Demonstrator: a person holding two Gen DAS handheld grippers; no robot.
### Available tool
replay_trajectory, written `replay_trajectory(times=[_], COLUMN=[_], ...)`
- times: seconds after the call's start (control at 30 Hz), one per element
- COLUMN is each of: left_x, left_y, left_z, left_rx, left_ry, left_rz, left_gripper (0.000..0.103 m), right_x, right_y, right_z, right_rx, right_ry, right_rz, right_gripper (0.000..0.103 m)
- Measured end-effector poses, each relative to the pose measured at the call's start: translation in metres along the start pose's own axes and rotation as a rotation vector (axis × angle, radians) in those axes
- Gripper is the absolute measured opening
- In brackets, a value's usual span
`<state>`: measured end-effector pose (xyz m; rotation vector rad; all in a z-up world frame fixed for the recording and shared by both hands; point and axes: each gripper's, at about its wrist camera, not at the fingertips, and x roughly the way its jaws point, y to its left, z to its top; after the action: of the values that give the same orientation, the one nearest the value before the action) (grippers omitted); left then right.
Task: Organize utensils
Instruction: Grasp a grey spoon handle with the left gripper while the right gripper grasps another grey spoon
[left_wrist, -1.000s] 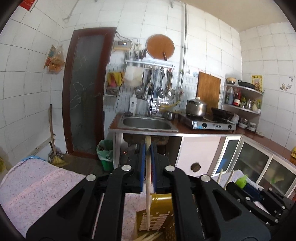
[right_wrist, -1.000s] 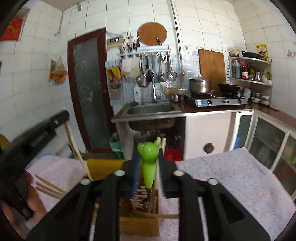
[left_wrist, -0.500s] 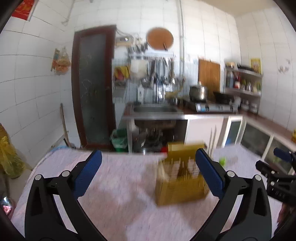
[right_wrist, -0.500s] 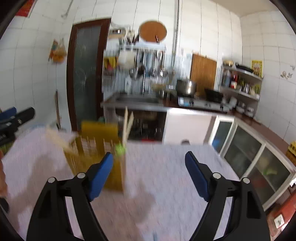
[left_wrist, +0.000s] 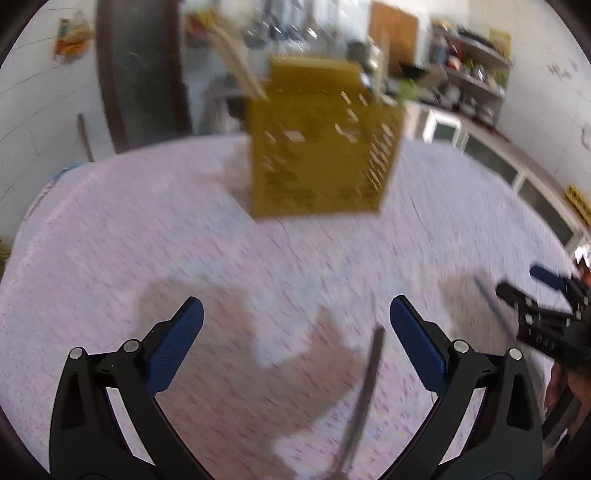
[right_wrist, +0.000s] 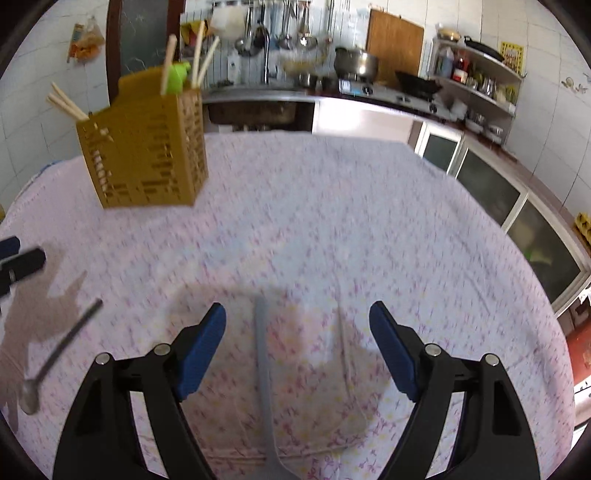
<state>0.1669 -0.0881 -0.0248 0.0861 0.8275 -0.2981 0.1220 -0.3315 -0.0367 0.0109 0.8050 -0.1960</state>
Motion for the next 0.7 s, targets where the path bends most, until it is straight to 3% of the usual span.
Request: replay_trajectory(times=[0.17,0.3,0.5,0.7], left_x=[0.011,0.019,0.027,0.033], left_y=[-0.029,-0.041,-0.04,-0.042], left_z=[-0.011,-0.018,-0.013,-0.005], left_rx=[0.088,0.13,0.115,0.149], left_ry=[0.061,0.067,0.084,0.082], left_rz=[-0.039,-0.03,-0.054,-0.06], left_gripper=[0.097,0.095,0.086,0.079], right_x=[0.011,0.022,0.023,0.022], right_y=[-0.003,-0.002,-0.002,0.001], right_z=[-0.004,-0.005,-0.007,-0.001], right_rx=[-0.011,-0.004,0.003,0.01], right_ry=[0.041,0.079,0.088,0.088], right_rz=[0.011,0.038,0.052,0.069], right_gripper=[0.076,0.054,0.045,0.043])
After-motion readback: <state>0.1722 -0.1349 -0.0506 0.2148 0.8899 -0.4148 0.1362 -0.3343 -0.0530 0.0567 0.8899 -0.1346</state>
